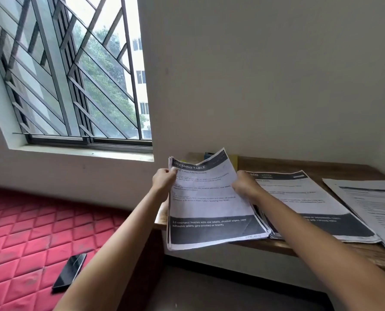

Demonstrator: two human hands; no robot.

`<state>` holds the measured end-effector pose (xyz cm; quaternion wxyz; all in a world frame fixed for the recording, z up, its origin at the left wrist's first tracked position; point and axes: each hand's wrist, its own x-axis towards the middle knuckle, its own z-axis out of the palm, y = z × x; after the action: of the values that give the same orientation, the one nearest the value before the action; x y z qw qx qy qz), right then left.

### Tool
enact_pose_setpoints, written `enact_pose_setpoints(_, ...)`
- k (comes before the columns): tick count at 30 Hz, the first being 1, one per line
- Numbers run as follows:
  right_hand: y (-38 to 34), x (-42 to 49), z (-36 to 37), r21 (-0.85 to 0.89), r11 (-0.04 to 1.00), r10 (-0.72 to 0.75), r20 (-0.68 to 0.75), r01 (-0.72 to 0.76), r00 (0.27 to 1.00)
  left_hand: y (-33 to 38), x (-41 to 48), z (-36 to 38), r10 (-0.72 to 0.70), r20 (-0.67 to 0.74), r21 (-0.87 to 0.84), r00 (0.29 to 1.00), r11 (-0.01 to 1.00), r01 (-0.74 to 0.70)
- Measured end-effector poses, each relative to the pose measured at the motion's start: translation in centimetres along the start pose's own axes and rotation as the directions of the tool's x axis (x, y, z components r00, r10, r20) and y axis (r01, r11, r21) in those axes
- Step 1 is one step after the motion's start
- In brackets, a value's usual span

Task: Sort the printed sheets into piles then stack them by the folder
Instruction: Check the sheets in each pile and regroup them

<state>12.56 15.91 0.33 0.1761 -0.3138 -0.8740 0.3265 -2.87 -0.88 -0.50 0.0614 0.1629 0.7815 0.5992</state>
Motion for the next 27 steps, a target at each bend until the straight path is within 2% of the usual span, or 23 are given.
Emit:
enact_pose_setpoints(5, 0.3, 0.0, -0.3, -0.004, 1.000, 0.006, 0.025, -0.006, 1.000, -1.3, 3.0, 0.5, 0.035, 0.001, -0.112, 0.999, 0.993, -0.034)
enact_pose_setpoints(8, -0.4, -0.3, -0.8, -0.080, 0.997, 0.006, 0.011, -0.005, 1.000, -0.8, 1.9, 1.0, 0.088, -0.052, -0.086, 0.995, 0.992, -0.093)
enact_pose_setpoints(9, -0.8, -0.2, -0.9, -0.142, 0.990, 0.003, -0.034, -0.008, 0.999, -0.9, 1.6, 1.2, 0.104, -0.055, -0.081, 0.993, 0.991, -0.109)
enact_pose_setpoints(11, -1.9, 0.6, -0.8, -0.325, 0.945, -0.091, -0.181, 0.027, 0.979, -1.4, 1.6, 1.5, 0.136, -0.061, -0.063, 0.989, 0.988, -0.140)
enact_pose_setpoints(13, -3.1, 2.0, -0.2, -0.392, 0.901, -0.296, -0.247, 0.184, 0.922, -1.7, 1.6, 1.7, 0.143, -0.060, -0.076, 0.988, 0.986, -0.147)
enact_pose_setpoints(16, -5.5, 3.5, 1.6, -0.243, 0.858, -0.496, -0.165, 0.453, 0.852, -2.0, 1.8, 1.6, 0.147, -0.043, -0.133, 0.988, 0.979, -0.152)
enact_pose_setpoints(19, -6.9, 3.9, 4.5, -0.123, 0.792, -0.608, -0.065, 0.598, 0.792, -2.8, 2.7, 1.2, 0.171, -0.021, -0.194, 0.985, 0.966, -0.172)
enact_pose_setpoints(24, -6.3, 4.5, 8.5, -0.017, 0.765, -0.644, -0.030, 0.644, 0.765, -3.3, 3.1, 1.4, 0.192, -0.019, -0.315, 0.981, 0.930, -0.188)
enact_pose_setpoints(27, -5.6, 4.7, 9.7, 0.099, 0.764, -0.631, -0.089, 0.637, 0.771, -3.5, 3.7, 1.7, 0.195, -0.017, -0.366, 0.981, 0.912, -0.188)
